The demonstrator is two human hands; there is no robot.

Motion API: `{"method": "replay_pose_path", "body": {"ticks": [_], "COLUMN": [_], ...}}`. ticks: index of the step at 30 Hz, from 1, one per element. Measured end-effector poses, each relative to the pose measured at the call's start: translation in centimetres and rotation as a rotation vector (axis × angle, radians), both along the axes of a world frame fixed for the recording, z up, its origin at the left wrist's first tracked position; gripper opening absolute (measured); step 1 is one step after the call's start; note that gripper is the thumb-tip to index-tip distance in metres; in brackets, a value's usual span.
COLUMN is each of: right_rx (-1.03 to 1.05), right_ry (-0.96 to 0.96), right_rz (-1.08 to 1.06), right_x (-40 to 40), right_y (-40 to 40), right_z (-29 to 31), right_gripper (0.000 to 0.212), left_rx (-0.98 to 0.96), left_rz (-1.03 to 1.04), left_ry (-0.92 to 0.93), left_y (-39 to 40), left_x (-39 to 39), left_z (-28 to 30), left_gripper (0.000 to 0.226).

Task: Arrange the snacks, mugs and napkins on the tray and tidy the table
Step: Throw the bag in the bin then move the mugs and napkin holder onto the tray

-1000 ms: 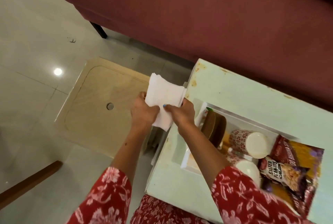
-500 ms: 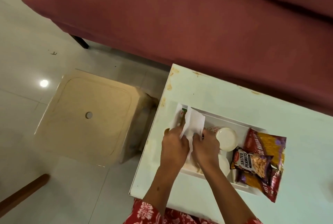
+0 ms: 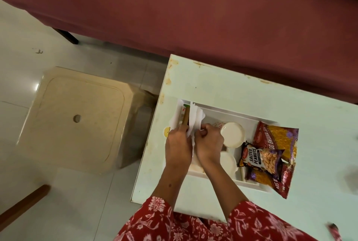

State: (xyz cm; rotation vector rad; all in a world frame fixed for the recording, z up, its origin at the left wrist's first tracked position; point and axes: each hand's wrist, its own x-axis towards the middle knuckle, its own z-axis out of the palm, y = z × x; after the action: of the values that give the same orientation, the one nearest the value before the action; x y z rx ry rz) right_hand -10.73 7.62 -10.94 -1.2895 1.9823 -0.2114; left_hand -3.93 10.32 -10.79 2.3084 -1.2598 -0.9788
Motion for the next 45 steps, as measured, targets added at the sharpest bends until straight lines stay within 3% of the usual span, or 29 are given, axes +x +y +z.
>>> {"method": "replay_pose_path", "body": {"ticks": [3, 8, 15, 19, 21, 27, 30, 37, 41, 45], "right_rx": [-0.024, -0.109, -0.225, -0.263, -0.237, -0.506, -0.507, -0.25, -0.114, 0.057], "right_ry": [0.067, 0.123, 0.151, 0.241, 0.23, 0.335, 0.356, 0.324, 0.163, 0.067], "right_rz": [0.017, 0.048, 0.132, 0.341, 0.412, 0.541, 0.548, 0.253, -0.183, -0.47], "right_x": [0.0, -0.2, -0.5, -0.8, -1.1, -4.3, -8.1, -19.9, -25.6, -28.9], "right_y": [0.5, 0.8, 1.3, 2.1, 2.3, 2.5, 3.1, 2.8, 2.1, 0.7], "right_z": [-0.4, -1.0, -1.8, -2.3, -2.1, 0.6, 1.8, 2.9, 2.2, 0.3], "right_gripper": [0.017, 0.013, 0.016, 0.007, 0.013, 0.039, 0.042, 0.043, 0.039, 0.032], "left_rx": [0.071, 0.098, 0.059, 0.005, -0.006, -0.166, -0.097, -0.005, 0.1, 0.186], "left_rz": [-0.081, -0.202, -0.228, -0.234, -0.32, -0.285, -0.223, -0.072, 0.154, 0.344], "left_ry": [-0.114, -0.238, -0.238, -0.218, -0.298, -0.412, -0.321, -0.134, -0.019, 0.066], "left_y": [0.6, 0.9, 2.3, 3.2, 3.7, 4.4, 5.1, 6.6, 5.0, 3.0], "left_x": [-0.2, -0.4, -0.9, -0.5, -0.2, 0.0, -0.2, 0.2, 0.4, 1.1], "left_z": [0.4, 0.3, 0.1, -0.4, -1.3, -0.1, 1.5, 2.8, 1.6, 0.0], "left_gripper": [0.032, 0.019, 0.036, 0.026, 0.026, 0.035, 0.048, 0.051, 0.045, 0.043]}}
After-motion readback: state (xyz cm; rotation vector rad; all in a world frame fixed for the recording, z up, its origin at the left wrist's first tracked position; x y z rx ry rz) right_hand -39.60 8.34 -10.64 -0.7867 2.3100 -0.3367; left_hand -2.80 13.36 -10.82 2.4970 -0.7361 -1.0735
